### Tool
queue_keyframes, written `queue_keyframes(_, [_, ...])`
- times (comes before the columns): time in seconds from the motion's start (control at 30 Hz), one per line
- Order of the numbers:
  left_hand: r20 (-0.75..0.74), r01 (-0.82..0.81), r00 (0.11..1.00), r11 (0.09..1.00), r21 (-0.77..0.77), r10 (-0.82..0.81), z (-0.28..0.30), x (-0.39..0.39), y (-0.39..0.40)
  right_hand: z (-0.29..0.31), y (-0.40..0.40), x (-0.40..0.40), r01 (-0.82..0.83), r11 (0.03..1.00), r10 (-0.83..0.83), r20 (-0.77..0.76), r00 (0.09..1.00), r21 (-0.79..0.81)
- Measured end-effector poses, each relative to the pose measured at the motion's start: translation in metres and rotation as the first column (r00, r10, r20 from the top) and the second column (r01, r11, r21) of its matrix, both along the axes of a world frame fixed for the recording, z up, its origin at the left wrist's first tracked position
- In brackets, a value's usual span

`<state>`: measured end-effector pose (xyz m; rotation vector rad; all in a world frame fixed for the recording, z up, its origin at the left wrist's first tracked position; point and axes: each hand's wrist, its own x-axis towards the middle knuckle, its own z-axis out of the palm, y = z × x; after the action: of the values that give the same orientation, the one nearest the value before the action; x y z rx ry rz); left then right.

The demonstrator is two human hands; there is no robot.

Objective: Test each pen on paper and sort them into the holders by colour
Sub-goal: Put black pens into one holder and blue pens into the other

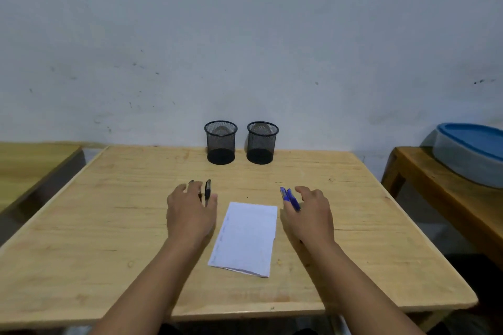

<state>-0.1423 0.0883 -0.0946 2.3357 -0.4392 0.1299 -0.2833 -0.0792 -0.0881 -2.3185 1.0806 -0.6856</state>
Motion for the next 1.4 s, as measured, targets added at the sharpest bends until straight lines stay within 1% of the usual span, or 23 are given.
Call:
queue_keyframes(0.07, [-0.096, -0.013, 0.995, 0.998, 0.068, 0.019, -0.003, 0.009, 0.002, -0.001, -0.003, 0.005, 0.002, 1.000, -0.001, -0.044, 0.999, 0.010])
queue_keyframes(0.13, [-0.116, 0.019, 0.993, 0.992, 0.127, -0.004, -0.006, 0.015, 0.000, -0.005, -0.006, 0.009, -0.009, 1.000, 0.010, -0.066, 0.998, 0.018])
queue_keyframes(0.23, [-0.128, 0.057, 0.991, 0.993, 0.108, -0.043, -0.007, 0.017, -0.007, -0.010, -0.008, 0.015, 0.004, 1.000, -0.001, -0.097, 0.995, 0.027])
queue_keyframes(0.4, [-0.061, 0.127, 0.990, 0.990, 0.056, -0.123, -0.010, 0.020, -0.019, -0.014, -0.009, 0.025, 0.042, 0.999, -0.041, -0.091, 0.995, 0.011])
queue_keyframes(0.53, [0.019, 0.193, 0.981, 0.981, 0.006, -0.193, -0.012, 0.024, -0.021, -0.015, -0.012, 0.031, 0.036, 0.999, -0.037, -0.137, 0.990, -0.014])
queue_keyframes(0.6, [0.028, 0.216, 0.976, 0.976, 0.001, -0.216, -0.010, 0.026, -0.023, -0.015, -0.014, 0.033, 0.036, 0.999, -0.037, -0.155, 0.987, -0.009])
queue_keyframes(0.73, [0.025, 0.235, 0.971, 0.968, 0.084, -0.237, -0.006, 0.028, -0.026, -0.015, -0.017, 0.037, 0.024, 1.000, -0.027, -0.179, 0.983, -0.020])
queue_keyframes(0.9, [0.046, 0.265, 0.960, 0.952, 0.155, -0.275, -0.005, 0.031, -0.024, -0.016, -0.016, 0.037, 0.009, 1.000, -0.010, -0.146, 0.989, -0.010])
queue_keyframes(0.97, [0.047, 0.283, 0.955, 0.947, 0.150, -0.293, -0.004, 0.031, -0.022, -0.017, -0.016, 0.036, 0.002, 1.000, -0.003, -0.132, 0.991, -0.014])
queue_keyframes(1.07, [0.027, 0.314, 0.948, 0.947, 0.063, -0.316, -0.004, 0.031, -0.020, -0.014, -0.016, 0.035, 0.002, 1.000, -0.004, -0.132, 0.991, -0.011])
queue_keyframes(1.27, [-0.002, 0.350, 0.933, 0.907, -0.232, -0.361, 0.009, 0.019, -0.018, -0.006, -0.013, 0.033, 0.020, 1.000, -0.018, -0.149, 0.989, 0.017])
queue_keyframes(1.33, [0.011, 0.349, 0.932, 0.886, -0.306, -0.363, 0.016, 0.015, -0.020, -0.001, -0.012, 0.032, 0.009, 0.998, -0.002, -0.109, 0.994, 0.059])
queue_keyframes(1.4, [-0.009, 0.325, 0.934, 0.860, -0.394, -0.357, 0.024, 0.014, -0.022, 0.004, -0.011, 0.030, -0.042, 0.991, 0.045, -0.017, 0.999, 0.129])
